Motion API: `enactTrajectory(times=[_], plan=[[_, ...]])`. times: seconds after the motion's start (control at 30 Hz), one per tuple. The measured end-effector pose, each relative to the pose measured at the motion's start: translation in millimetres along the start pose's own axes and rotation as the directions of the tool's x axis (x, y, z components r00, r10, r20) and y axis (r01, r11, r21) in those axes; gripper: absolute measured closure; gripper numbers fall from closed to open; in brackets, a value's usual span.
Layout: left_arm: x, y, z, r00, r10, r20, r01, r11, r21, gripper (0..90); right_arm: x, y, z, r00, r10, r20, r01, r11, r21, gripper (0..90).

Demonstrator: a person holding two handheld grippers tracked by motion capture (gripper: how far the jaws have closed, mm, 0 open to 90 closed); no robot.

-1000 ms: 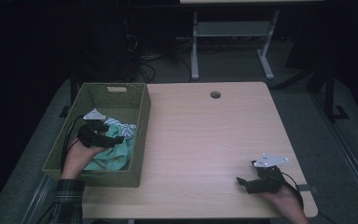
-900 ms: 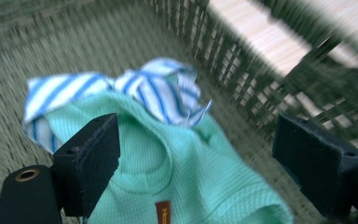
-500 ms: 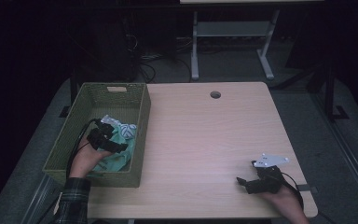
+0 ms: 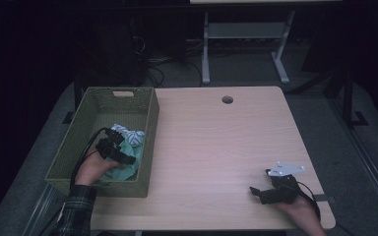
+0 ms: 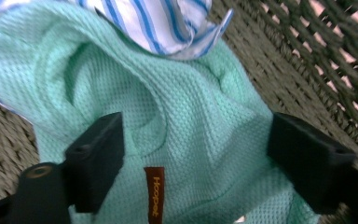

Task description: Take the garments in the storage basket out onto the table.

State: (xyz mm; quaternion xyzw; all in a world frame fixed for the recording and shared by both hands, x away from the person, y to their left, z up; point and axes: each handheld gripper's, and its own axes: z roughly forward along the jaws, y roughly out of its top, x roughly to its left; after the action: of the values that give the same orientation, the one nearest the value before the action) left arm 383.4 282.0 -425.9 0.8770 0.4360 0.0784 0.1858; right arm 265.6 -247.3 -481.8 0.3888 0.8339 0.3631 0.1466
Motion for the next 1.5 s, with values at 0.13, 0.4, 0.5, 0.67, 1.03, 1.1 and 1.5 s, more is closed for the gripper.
enactTrajectory(times=[0.13,0.4,0.5,0.67,1.03,1.1,1.5], plan=[[1.3,-0.7,3.1,0.9999,-0.012,-0.003,0.012,0.9993,0.036,25.7,0.0,0.0,0.0,1.0000,0.000,0.000,0.000,1.000,0.000,10.2],[0.2,-1.5,3.8,0.9995,-0.012,0.030,0.010,0.9972,0.075,55.0,0.0,0.0,0.0,1.0000,0.000,0.000,0.000,1.000,0.000,10.3],[-0.2,-2.3,1.3,0.9996,-0.019,0.021,0.017,0.9965,0.082,66.8,0.0,0.0,0.0,1.0000,0.000,0.000,0.000,1.000,0.000,10.3],[0.8,-3.1,-6.1,0.9993,-0.038,-0.008,0.038,0.9981,0.049,85.3,0.0,0.0,0.0,1.0000,0.000,0.000,0.000,1.000,0.000,10.3],[3.5,-6.1,-25.5,0.9977,-0.063,-0.026,0.060,0.9918,-0.113,86.3,0.0,0.0,0.0,1.0000,0.001,0.000,-0.001,1.000,0.000,10.3],[4.8,-6.5,-28.5,0.9976,-0.066,-0.020,0.063,0.9883,-0.139,86.3,0.0,0.0,0.0,1.0000,0.000,0.000,0.000,1.000,0.000,10.3],[15.9,-14.1,-50.7,0.9899,-0.113,0.085,0.136,0.9336,-0.332,87.0,-0.4,0.0,0.0,1.0000,-0.004,0.001,0.004,1.000,0.001,10.3]])
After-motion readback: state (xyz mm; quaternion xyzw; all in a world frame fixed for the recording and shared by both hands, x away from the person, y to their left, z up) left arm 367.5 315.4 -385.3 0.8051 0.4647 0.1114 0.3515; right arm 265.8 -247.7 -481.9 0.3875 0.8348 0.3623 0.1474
